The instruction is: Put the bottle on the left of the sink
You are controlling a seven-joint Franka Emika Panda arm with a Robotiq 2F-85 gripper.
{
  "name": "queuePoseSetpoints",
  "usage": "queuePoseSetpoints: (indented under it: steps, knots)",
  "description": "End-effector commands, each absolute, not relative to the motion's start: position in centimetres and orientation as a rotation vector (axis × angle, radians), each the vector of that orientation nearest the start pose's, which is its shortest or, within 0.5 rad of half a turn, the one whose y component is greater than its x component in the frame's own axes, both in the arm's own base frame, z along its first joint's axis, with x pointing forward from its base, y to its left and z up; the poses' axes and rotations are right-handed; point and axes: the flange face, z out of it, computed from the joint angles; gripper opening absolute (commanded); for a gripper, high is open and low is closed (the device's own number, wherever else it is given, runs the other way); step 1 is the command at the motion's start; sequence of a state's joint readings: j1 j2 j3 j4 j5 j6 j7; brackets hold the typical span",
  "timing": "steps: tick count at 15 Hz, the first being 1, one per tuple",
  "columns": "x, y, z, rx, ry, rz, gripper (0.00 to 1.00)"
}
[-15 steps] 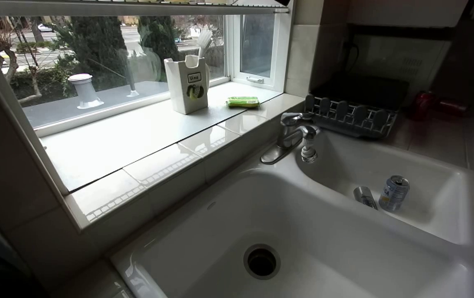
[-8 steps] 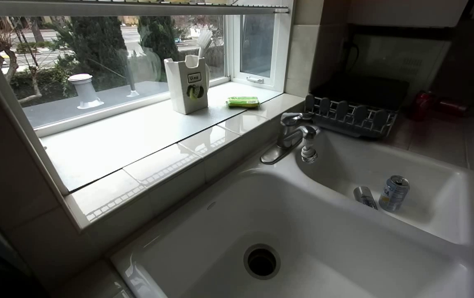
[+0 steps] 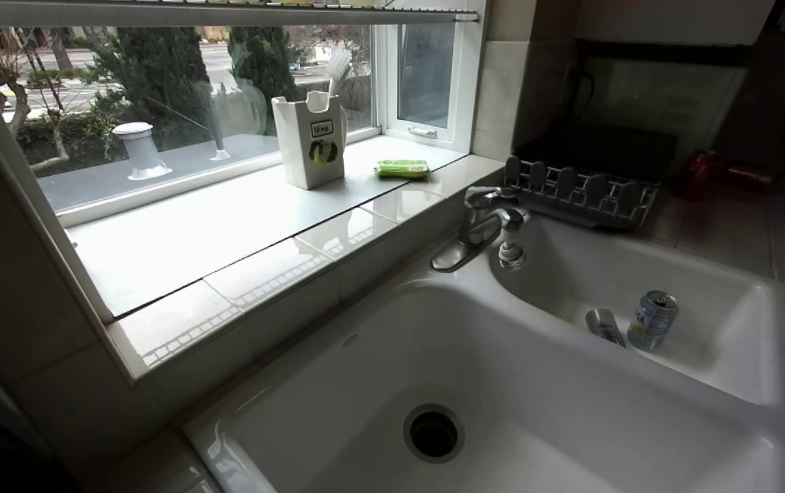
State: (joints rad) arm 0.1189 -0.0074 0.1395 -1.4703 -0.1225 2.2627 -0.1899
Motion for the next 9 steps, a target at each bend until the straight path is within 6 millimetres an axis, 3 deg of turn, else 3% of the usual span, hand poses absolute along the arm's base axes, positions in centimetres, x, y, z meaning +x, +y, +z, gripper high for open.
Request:
queuePoseSetpoints:
  steps: [1, 3, 9]
  knots:
    - [57.2, 14.8, 76.2, -2.888, -0.717, -1.264, 1.00]
    - [57.2, 14.8, 76.2, -2.888, -0.716, -1.265, 1.00]
    - [61.4, 12.5, 75.2, -2.786, -0.586, -1.394, 1.00]
